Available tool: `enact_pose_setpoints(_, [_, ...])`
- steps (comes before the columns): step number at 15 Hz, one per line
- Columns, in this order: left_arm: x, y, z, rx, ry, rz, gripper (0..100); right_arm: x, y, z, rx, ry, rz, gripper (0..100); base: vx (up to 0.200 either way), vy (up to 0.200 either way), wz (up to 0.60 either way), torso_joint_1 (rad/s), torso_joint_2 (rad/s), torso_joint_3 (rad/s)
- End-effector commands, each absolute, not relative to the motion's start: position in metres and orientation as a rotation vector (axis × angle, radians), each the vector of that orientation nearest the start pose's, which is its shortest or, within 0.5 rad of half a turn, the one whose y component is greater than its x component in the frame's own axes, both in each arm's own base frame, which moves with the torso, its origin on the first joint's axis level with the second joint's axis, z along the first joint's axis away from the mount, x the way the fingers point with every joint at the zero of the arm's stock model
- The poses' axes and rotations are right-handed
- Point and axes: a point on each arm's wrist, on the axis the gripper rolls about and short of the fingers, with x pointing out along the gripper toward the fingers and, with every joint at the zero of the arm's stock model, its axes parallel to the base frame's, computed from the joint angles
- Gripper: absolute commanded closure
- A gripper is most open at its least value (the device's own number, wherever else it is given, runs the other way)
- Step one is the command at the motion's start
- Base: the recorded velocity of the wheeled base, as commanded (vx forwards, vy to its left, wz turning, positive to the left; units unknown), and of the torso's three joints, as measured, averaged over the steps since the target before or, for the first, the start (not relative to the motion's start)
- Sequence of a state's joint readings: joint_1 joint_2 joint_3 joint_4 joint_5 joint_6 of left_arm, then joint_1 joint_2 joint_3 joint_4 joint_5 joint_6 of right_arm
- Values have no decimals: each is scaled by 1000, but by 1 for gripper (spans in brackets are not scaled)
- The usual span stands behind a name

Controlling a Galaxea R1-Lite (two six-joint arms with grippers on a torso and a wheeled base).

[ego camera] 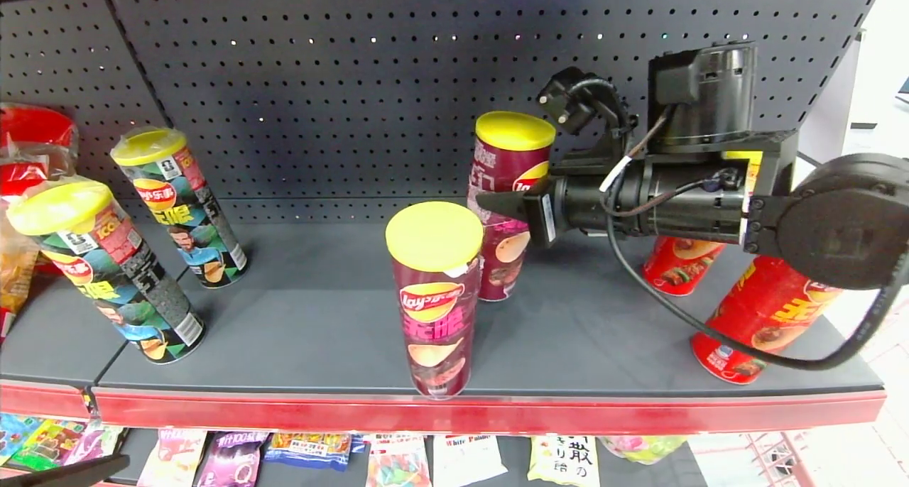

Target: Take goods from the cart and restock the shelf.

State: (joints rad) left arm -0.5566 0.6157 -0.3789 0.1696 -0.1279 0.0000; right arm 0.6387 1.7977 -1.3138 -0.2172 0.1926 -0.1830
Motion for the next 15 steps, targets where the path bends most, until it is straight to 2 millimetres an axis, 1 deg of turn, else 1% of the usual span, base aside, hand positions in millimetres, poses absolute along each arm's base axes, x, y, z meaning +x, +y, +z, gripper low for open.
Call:
enact_pose_setpoints(1, [25, -18, 167, 78, 372, -656, 0, 299, 228, 239, -236, 213, 852, 100, 0, 0, 0, 0, 0, 0])
enact_pose_setpoints(3, [25, -18, 167, 78, 373, -656, 0, 309, 236, 238, -229, 203, 865, 100, 0, 0, 0, 0, 0, 0])
enact_pose_setpoints(7, [25, -18, 167, 78, 375, -656, 0, 321, 246, 234, -227, 195, 873, 100, 0, 0, 0, 0, 0, 0])
enact_pose_setpoints(15, [26, -19, 165, 80, 382, -656, 0, 318, 249, 224, -235, 228, 884, 100, 0, 0, 0, 0, 0, 0])
